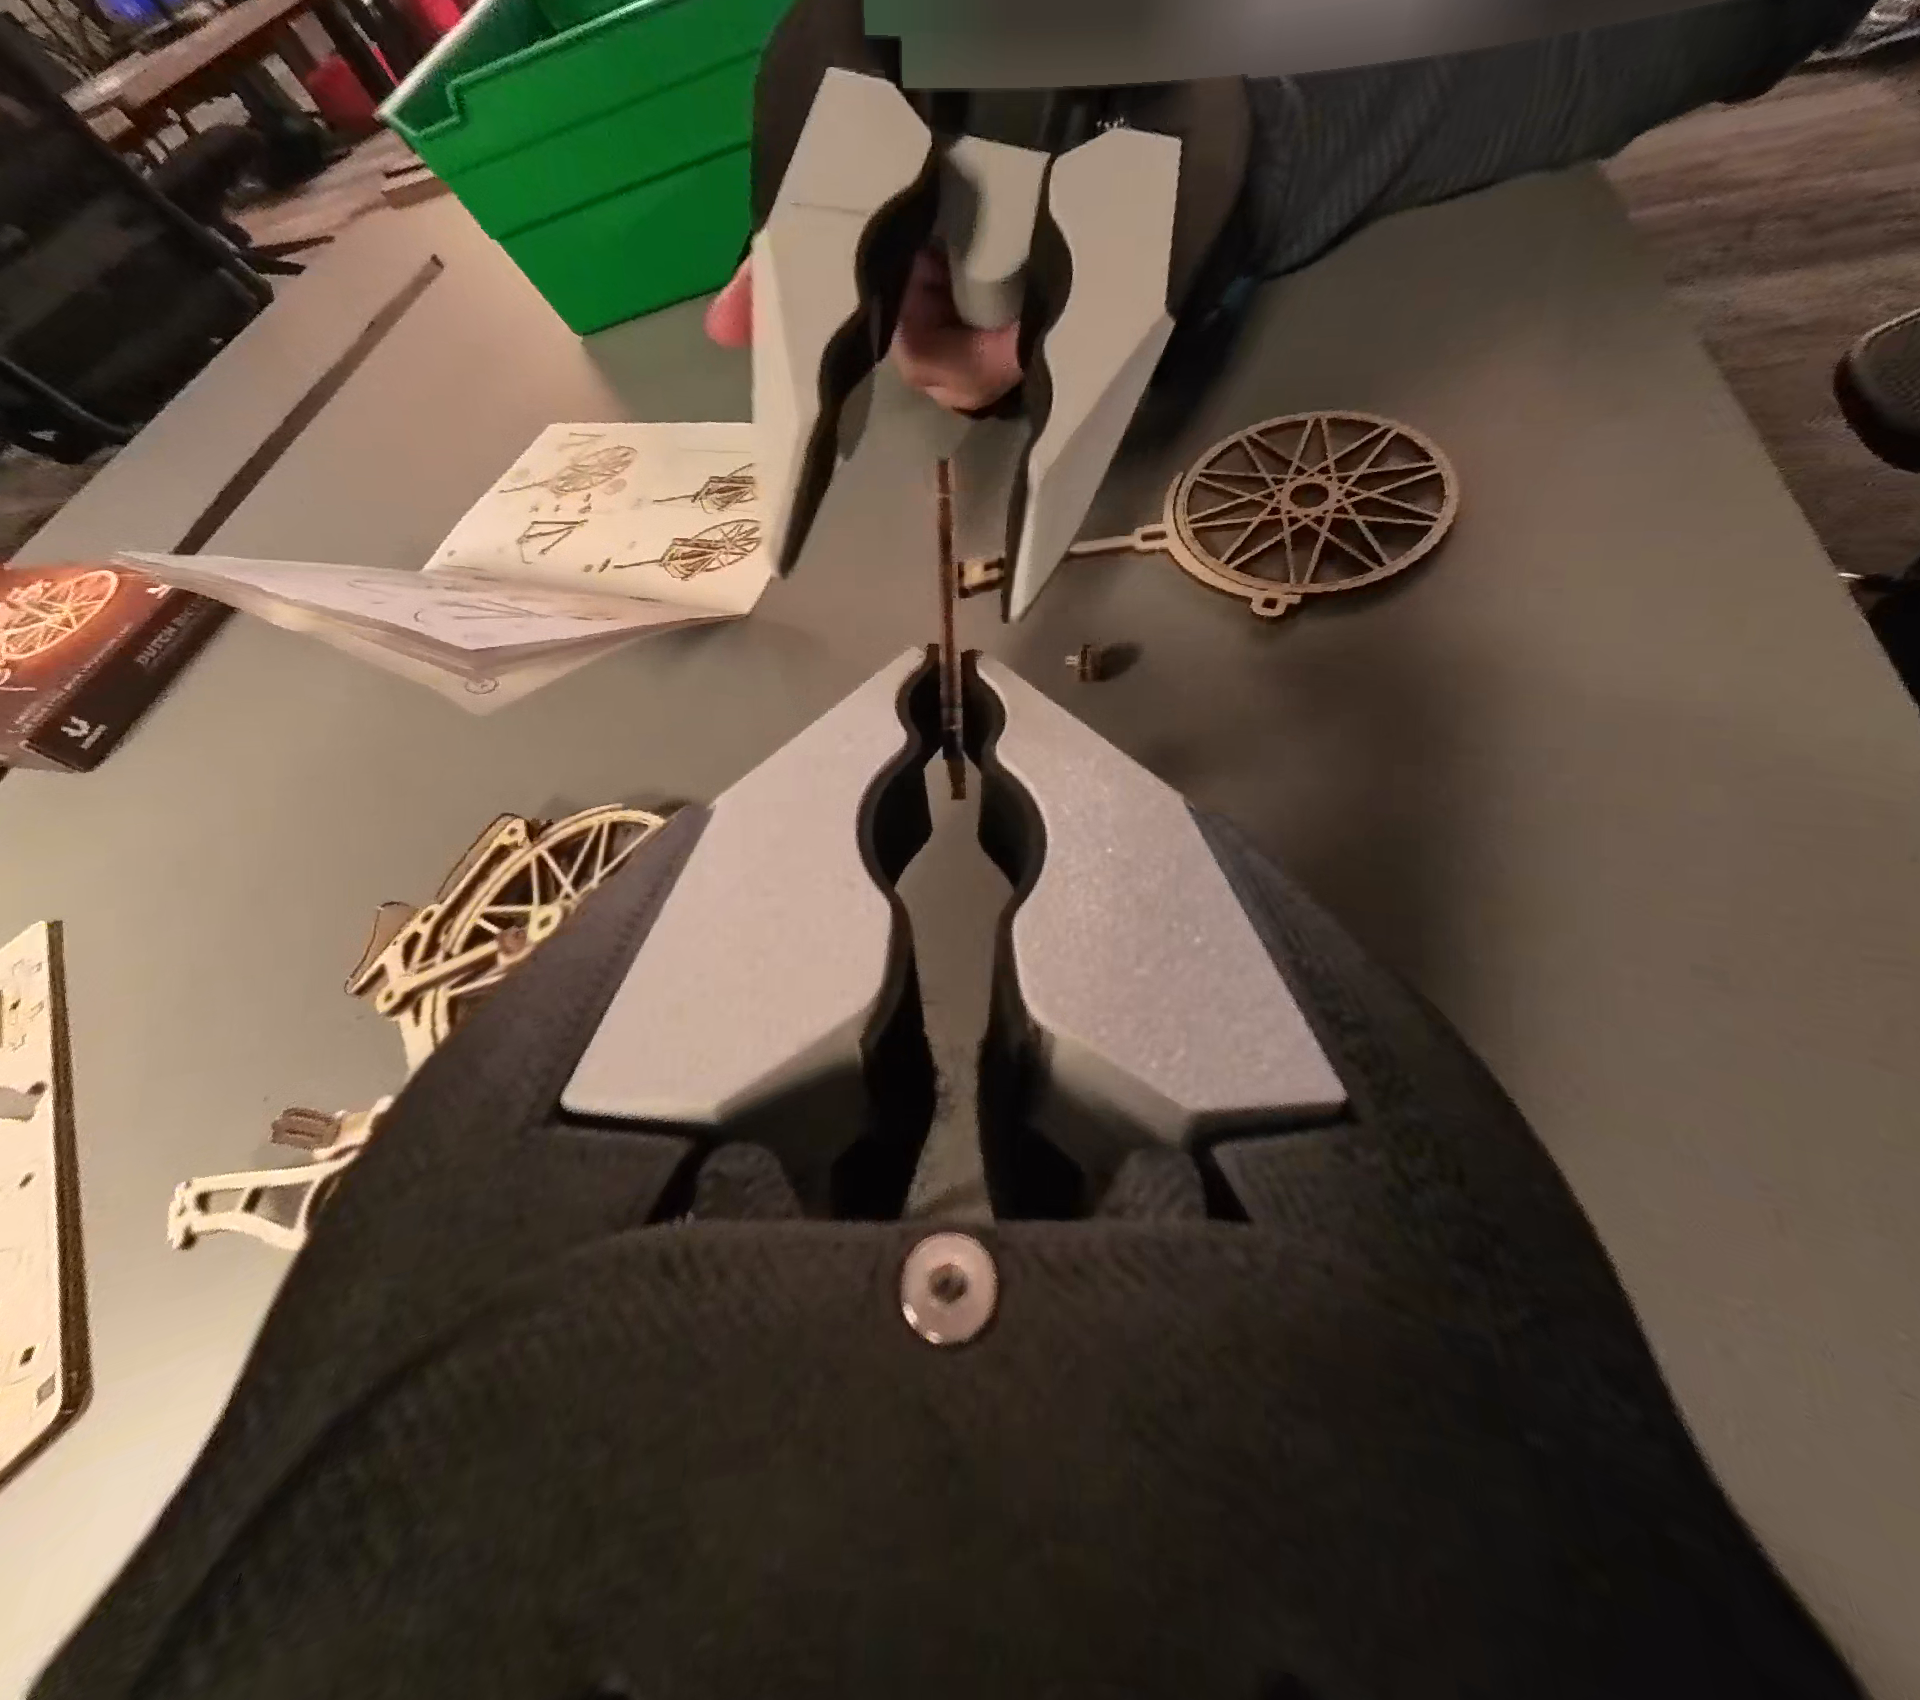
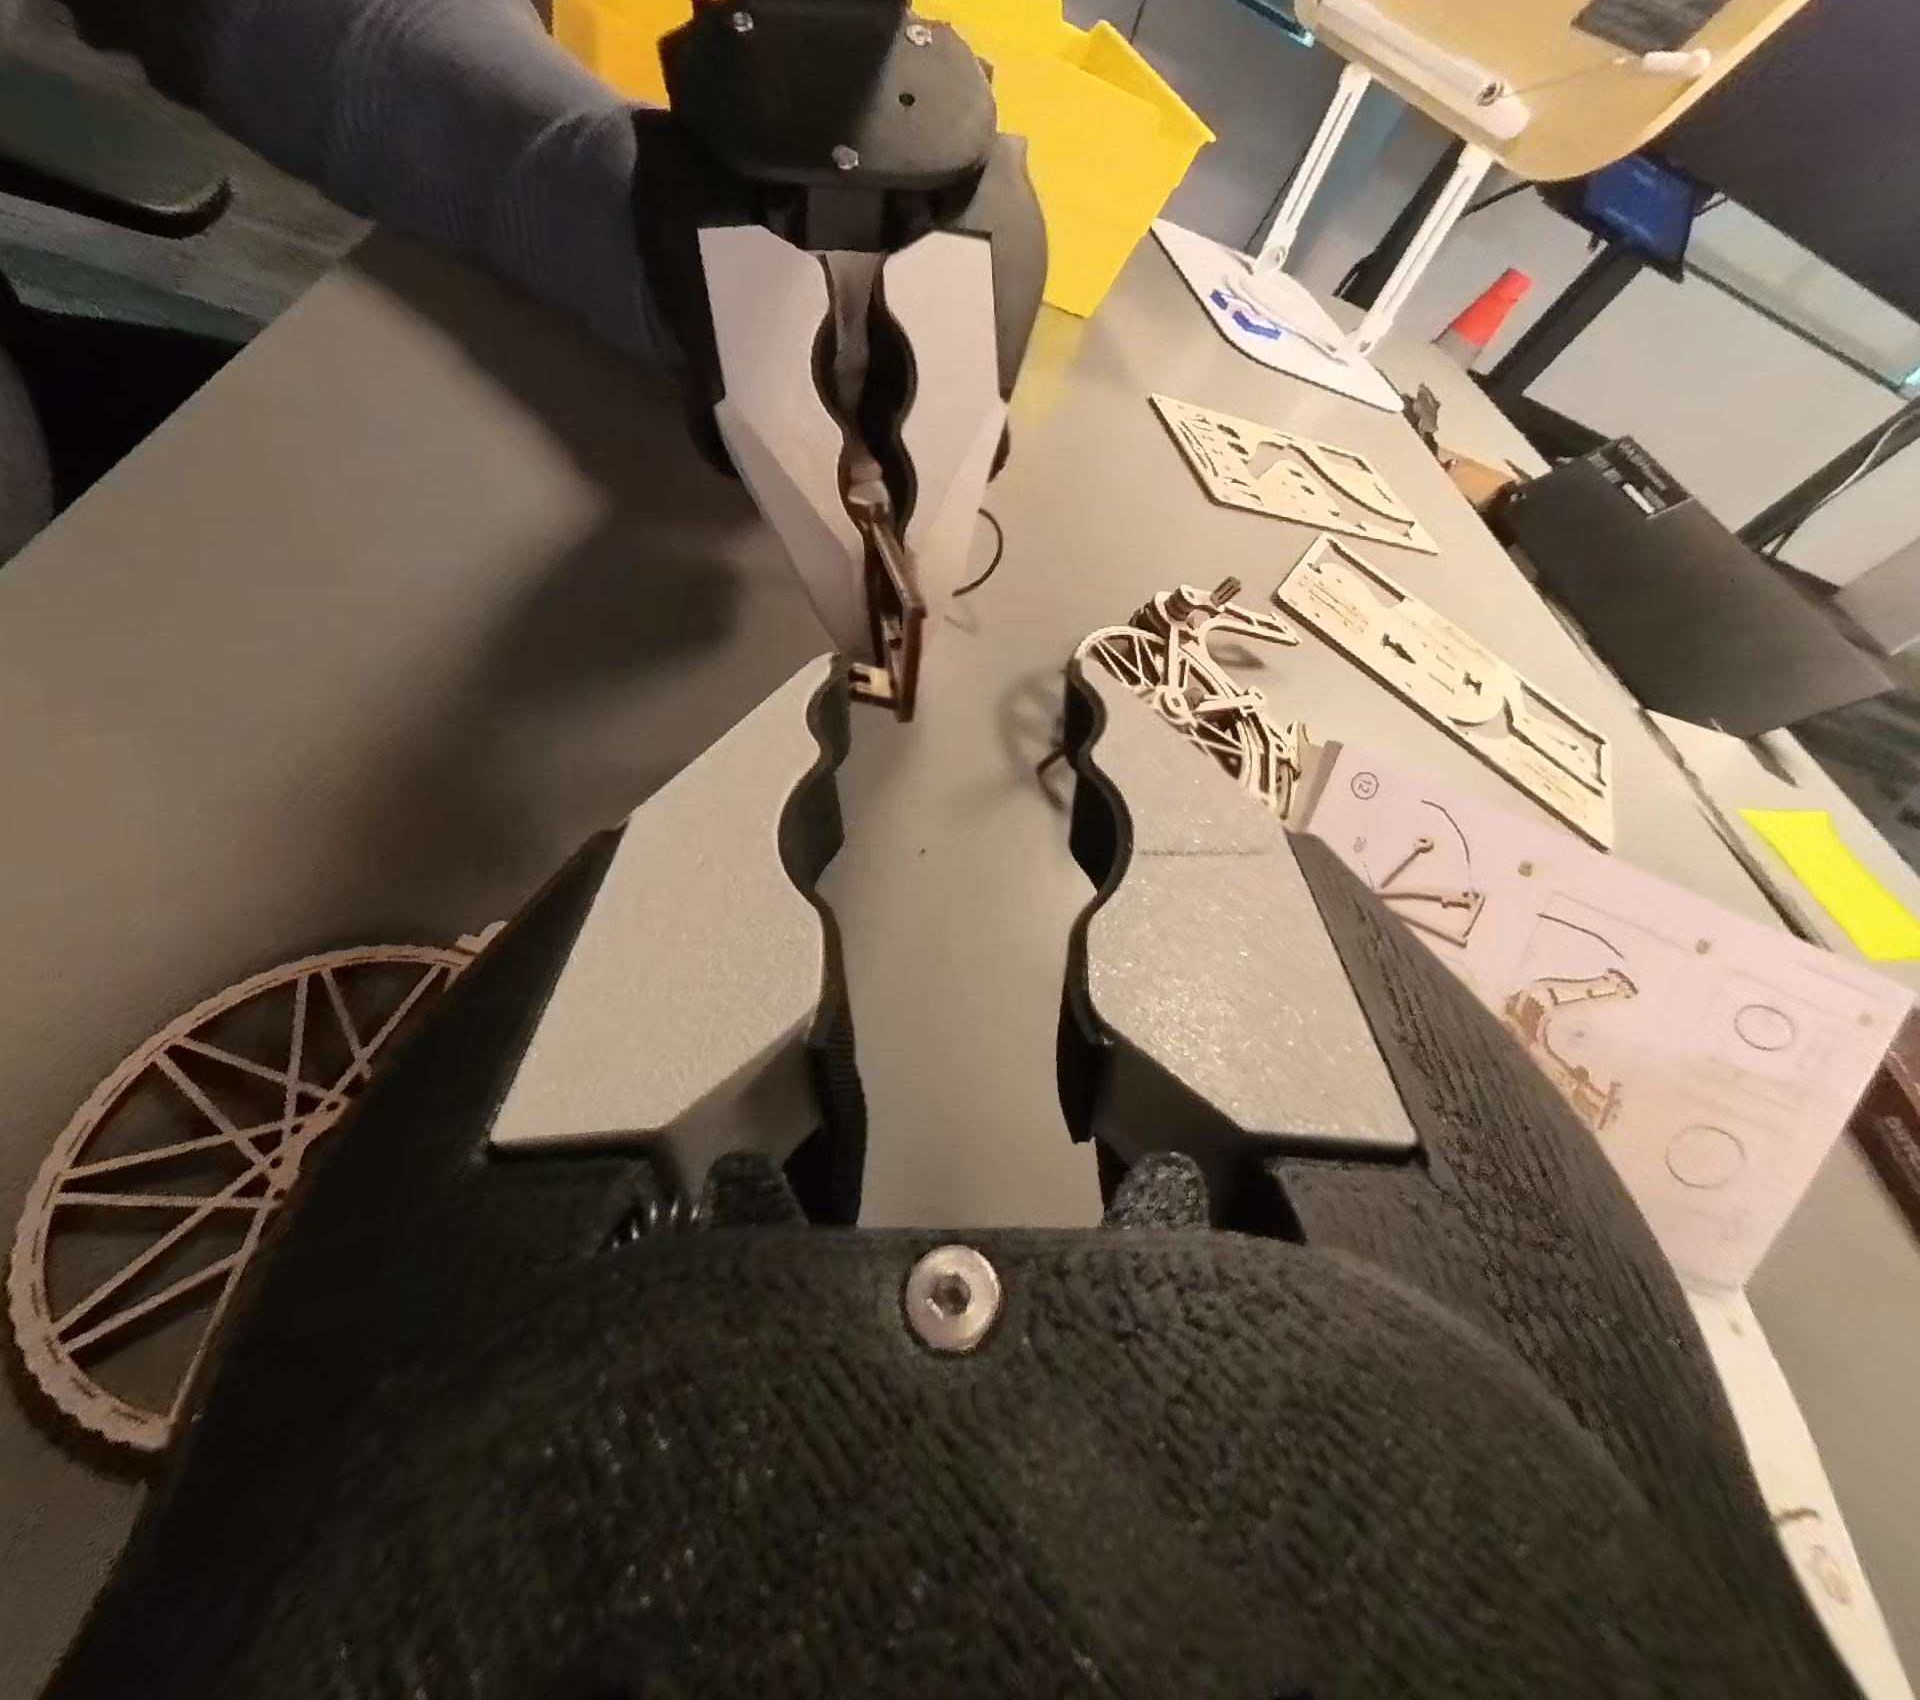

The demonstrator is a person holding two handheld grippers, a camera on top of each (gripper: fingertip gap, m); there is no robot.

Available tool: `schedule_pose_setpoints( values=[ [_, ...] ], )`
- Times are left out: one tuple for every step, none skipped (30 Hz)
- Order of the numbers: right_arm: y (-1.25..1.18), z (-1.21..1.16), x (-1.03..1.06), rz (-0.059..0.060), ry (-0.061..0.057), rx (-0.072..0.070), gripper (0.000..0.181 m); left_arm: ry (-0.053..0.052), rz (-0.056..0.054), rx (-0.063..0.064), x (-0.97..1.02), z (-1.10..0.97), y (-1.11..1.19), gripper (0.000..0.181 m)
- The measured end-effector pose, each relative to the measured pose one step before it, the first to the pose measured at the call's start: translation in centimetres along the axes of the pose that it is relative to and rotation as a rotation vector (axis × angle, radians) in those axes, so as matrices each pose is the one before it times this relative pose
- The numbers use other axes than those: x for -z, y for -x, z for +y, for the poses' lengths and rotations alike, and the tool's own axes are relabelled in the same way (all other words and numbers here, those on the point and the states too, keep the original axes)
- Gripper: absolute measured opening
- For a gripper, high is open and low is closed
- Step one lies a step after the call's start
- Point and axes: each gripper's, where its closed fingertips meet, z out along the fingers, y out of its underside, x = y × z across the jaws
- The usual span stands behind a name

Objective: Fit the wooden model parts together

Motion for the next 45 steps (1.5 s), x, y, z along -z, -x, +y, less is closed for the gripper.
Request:
schedule_pose_setpoints(
  values=[
    [-0.048,-0.015,0.031,-0.0042,-0.0023,-0.0133,0.042,0.0025,0.0069,0.0013,-0.017,0.025,-0.127,0.001],
    [-0.125,-0.088,0.06,-0.0013,-0.0065,-0.0184,0.044,-0.008,0.0088,0.0102,0.047,-0.102,-0.077,0.001],
    [-0.161,-0.028,0.006,0.0002,-0.0024,-0.0198,0.044,-0.0104,0.0061,0.0156,0.063,-0.139,0.029,0.001],
    [-0.028,0.009,-0.023,-0.0038,0.0013,-0.0112,0.043,-0.0078,0.0029,0.0112,0.072,-0.087,0.065,0.001],
    [-0.075,0.039,-0.009,0.0027,0.0018,-0.0028,0.042,-0.0013,-0.0019,0.0096,0.022,-0.008,0.084,0.001],
    [-0.061,-0.022,0.026,0.0003,-0.0023,-0.0052,0.041,-0.0044,-0.0021,0.0094,0.031,-0.072,0.048,0.001],
    [-0.181,-0.026,0.025,0.0066,-0.0028,-0.011,0.041,-0.0093,-0.0069,0.009,0.024,-0.137,0.094,0.001],
    [-0.261,0.003,-0.002,0.0098,0.0002,-0.0166,0.041,-0.0036,-0.0126,0.0134,-0.038,-0.085,0.188,0.001],
    [-0.391,-0.049,-0.014,0.0176,-0.003,-0.0259,0.041,-0.0029,-0.0219,0.0074,-0.053,-0.065,0.298,0.001],
    [-0.596,-0.252,0.012,0.033,-0.0158,-0.0359,0.038,-0.0113,-0.047,0.0034,-0.002,-0.175,0.606,0.001],
    [-0.711,-0.395,0.076,0.0392,-0.0254,-0.0423,0.036,-0.0273,-0.0798,-0.0051,0.031,-0.422,0.947,0.001],
    [-0.804,-0.399,0.147,0.0392,-0.024,-0.0565,0.038,-0.0245,-0.08,-0.0198,-0.041,-0.463,0.849,0.001],
    [-0.903,-0.65,0.196,0.0429,-0.0416,-0.0851,0.038,-0.0228,-0.1032,-0.0299,0.015,-0.513,1.237,0.001],
    [-0.45,-1.105,0.144,0.0123,-0.0707,-0.1153,0.035,-0.022,-0.1074,-0.0274,0.092,-0.507,1.517,0.001],
    [0.15,-1.219,-0.045,-0.0229,-0.0789,-0.1207,0.031,-0.0273,-0.0741,-0.0096,0.036,-0.505,1.198,0.001],
    [-0.207,-0.497,-0.329,0.0087,-0.041,-0.0912,0.028,-0.0196,-0.0584,0.0057,-0.031,-0.298,0.998,0.001],
    [-0.311,0.003,-0.534,0.0175,-0.0178,-0.0727,0.025,-0.0144,-0.0443,0.0038,-0.066,-0.219,0.787,0.001],
    [0.007,0.019,-0.604,-0.0037,-0.0169,-0.0767,0.024,-0.0127,-0.024,0.0119,-0.097,-0.225,0.48,0.001],
    [0.376,-0.26,-0.53,-0.0269,-0.0347,-0.0675,0.024,-0.0094,-0.0078,0.0075,-0.12,-0.184,0.163,0.001],
    [0.02,-0.16,-0.413,-0.002,-0.0283,-0.05,0.022,0.0035,-0.0101,-0.007,-0.149,0.057,0.105,0.001],
    [-0.357,-0.054,-0.243,0.0246,-0.0193,-0.0266,0.018,-0.0031,-0.0084,-0.0164,-0.062,-0.067,0.005,0.001],
    [-0.285,-0.036,-0.132,0.0197,-0.0158,-0.0156,0.016,-0.0112,-0.0002,-0.0137,0.031,-0.228,-0.112,0.001],
    [0.018,-0.099,-0.075,0.0001,-0.0168,-0.0161,0.014,-0.0045,-0.0063,-0.01,0.029,-0.13,-0.015,0.001],
    [0.156,-0.063,-0.085,-0.0089,-0.0095,-0.0165,0.012,0.004,-0.0005,-0.0076,-0.03,0.045,-0.076,0.001],
    [0.069,0.098,-0.084,-0.0017,0.0035,-0.0047,0.008,0.0006,0.001,0.0001,-0.032,0.024,-0.059,0.001],
    [0.083,-0.015,-0.005,0.0002,-0.0041,0.0054,0.005,-0.0018,-0.008,-0.0012,0.009,-0.046,0.125,0.001],
    [0.108,-0.044,0.036,-0.0012,-0.0053,0.0049,0.004,0.0033,-0.0002,0.0005,-0.02,0.048,0.047,0.001],
    [0.062,-0.025,0.015,-0.0031,-0.0008,0.0009,0.004,0.0018,0.0002,0.009,0.0,0.062,0.064,0.001],
    [0.007,-0.119,0.046,-0.0016,-0.0077,-0.0021,0.005,-0.0005,-0.0058,0.0026,0.034,0.024,0.141,0.001],
    [-0.01,-0.07,0.029,-0.0028,-0.0049,-0.0049,0.005,0.0013,0.0009,0.0008,0.007,0.01,0.04,0.001],
    [-0.08,0.04,0.001,-0.0007,0.0026,-0.0056,0.005,-0.0015,0.0021,0.0023,-0.006,-0.012,-0.025,0.001],
    [-0.089,0.036,0.014,0.0006,-0.0019,-0.0073,0.005,0.0005,0.0037,-0.0018,-0.002,-0.015,-0.093,0.001],
    [-0.073,0.035,0.016,0.0001,-0.0013,-0.0079,0.005,0.0006,0.0028,-0.0061,-0.028,-0.006,-0.112,0.001],
    [-0.079,0.046,0.006,0.0013,0.0013,-0.0058,0.006,0.001,0.0035,-0.0064,-0.018,-0.005,-0.125,0.001],
    [0.02,-0.016,0.017,-0.0025,-0.0028,-0.0037,0.005,-0.0004,0.0012,-0.0012,-0.009,-0.02,-0.066,0.001],
    [0.046,0.027,-0.01,-0.0029,0.0008,-0.0013,0.003,0.0011,0.0009,0.0005,-0.006,0.016,-0.019,0.001],
    [0.051,0.01,-0.007,-0.0006,0.0016,0.0031,0.002,0.0022,0.001,0.003,0.011,0.034,-0.005,0.001],
    [0.055,-0.011,0.016,-0.0009,0.0001,0.0048,0.002,-0.003,0.0033,0.0072,0.012,-0.046,-0.027,0.001],
    [0.128,-0.026,0.034,-0.006,0.001,0.0048,0.001,-0.0053,0.0081,0.0121,0.028,-0.08,-0.047,0.001],
    [0.218,-0.042,0.063,-0.0142,0.0034,0.0066,0.0,-0.0144,0.0166,0.0225,0.085,-0.212,-0.09,0.001],
    [0.162,-0.022,0.058,-0.0129,0.0058,0.0054,0.0,-0.0178,0.0264,0.0382,0.121,-0.249,-0.093,0.001],
    [0.151,0.034,0.037,-0.0105,0.0059,0.002,0.0,-0.0136,0.0288,0.0378,0.103,-0.163,-0.118,0.001],
    [0.085,0.057,0.029,-0.0085,0.0062,-0.0024,0.0,-0.011,0.0239,0.0262,0.108,-0.111,-0.11,0.001],
    [0.023,0.059,0.055,-0.0049,0.0038,-0.0037,0.0,-0.0048,0.0134,0.0076,0.052,-0.026,-0.104,0.001],
    [-0.086,0.085,0.057,0.0021,0.0064,-0.0075,0.0,0.0021,0.0036,-0.0111,-0.002,0.054,-0.075,0.001]
  ],
)
